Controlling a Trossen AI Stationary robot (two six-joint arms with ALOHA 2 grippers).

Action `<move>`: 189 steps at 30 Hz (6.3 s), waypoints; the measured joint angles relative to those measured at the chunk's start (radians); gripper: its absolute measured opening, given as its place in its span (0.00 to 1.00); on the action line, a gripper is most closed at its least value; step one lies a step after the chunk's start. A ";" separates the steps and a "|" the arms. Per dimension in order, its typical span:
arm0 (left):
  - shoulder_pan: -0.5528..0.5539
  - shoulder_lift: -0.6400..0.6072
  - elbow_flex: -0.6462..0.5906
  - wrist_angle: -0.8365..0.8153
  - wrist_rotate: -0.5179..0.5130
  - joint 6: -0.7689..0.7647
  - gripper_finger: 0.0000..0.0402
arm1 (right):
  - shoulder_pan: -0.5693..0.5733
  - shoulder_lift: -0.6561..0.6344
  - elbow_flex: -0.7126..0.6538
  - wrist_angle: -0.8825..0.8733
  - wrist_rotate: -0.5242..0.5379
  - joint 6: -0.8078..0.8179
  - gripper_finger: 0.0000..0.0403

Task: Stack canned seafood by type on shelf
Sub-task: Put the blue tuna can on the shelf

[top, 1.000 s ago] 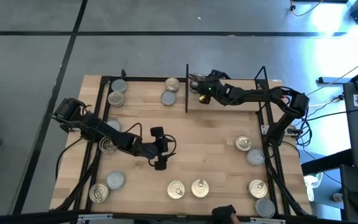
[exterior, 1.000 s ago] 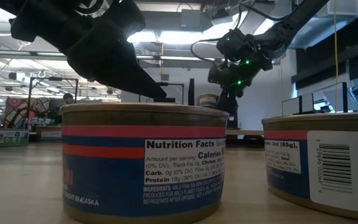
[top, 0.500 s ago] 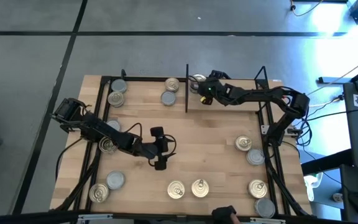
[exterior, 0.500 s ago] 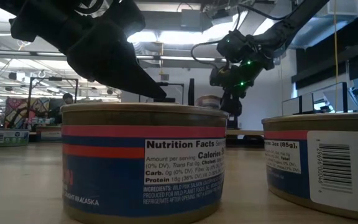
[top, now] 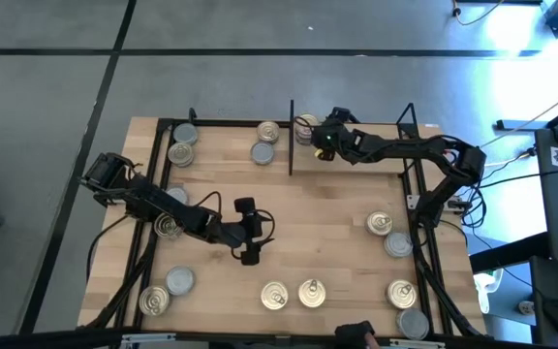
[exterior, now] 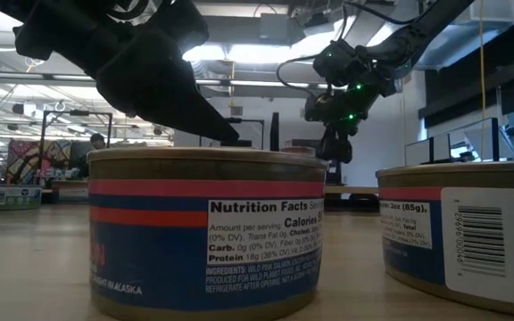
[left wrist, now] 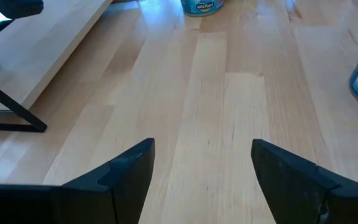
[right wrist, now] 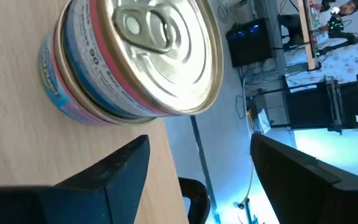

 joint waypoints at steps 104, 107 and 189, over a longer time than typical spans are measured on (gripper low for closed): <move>-0.280 0.173 0.520 -0.800 -0.012 -0.481 0.66 | 1.311 0.078 0.017 -0.238 -0.136 1.299 0.69; -0.280 0.186 0.521 -0.565 -0.012 -0.381 0.66 | 1.322 0.066 0.023 -0.227 -0.137 1.278 0.67; -0.214 0.393 0.524 -0.127 0.060 -0.060 0.66 | 1.414 0.167 -0.006 -0.285 0.054 1.426 0.02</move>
